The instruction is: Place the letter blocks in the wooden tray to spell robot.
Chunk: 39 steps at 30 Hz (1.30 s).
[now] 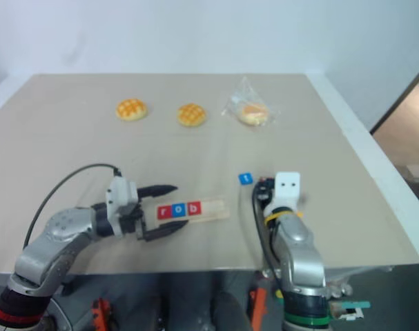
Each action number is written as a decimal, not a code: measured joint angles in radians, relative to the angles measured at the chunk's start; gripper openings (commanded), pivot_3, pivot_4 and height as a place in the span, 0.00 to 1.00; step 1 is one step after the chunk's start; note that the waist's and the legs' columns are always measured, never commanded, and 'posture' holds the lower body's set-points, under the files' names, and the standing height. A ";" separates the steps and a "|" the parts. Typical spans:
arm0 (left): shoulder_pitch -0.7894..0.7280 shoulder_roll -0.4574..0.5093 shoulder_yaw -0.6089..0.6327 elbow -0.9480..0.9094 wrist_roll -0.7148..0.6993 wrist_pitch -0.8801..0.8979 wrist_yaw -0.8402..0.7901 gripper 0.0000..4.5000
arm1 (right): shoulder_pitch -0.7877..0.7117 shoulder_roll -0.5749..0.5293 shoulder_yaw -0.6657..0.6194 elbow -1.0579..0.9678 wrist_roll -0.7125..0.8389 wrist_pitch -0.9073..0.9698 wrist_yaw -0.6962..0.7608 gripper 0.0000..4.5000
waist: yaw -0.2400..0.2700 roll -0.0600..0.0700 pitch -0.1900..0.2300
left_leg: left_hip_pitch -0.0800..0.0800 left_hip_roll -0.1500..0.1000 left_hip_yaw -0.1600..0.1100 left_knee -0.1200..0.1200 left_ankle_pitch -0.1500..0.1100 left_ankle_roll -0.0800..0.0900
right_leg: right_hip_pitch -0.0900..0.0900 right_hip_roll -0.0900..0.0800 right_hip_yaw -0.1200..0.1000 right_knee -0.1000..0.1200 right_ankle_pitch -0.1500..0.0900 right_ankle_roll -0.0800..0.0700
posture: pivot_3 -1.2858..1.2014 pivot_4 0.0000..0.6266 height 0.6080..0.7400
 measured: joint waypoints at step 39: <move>0.019 0.034 -0.017 0.036 0.065 -0.036 -0.046 1.00 | 0.067 -0.169 -0.056 -0.596 0.245 0.592 0.142 0.99 | -0.001 0.000 0.000 | 0.000 0.000 -0.002 -0.001 -0.001 -0.001 | 0.000 0.000 -0.002 0.000 -0.004 -0.003 | 0.52 0.24 1.00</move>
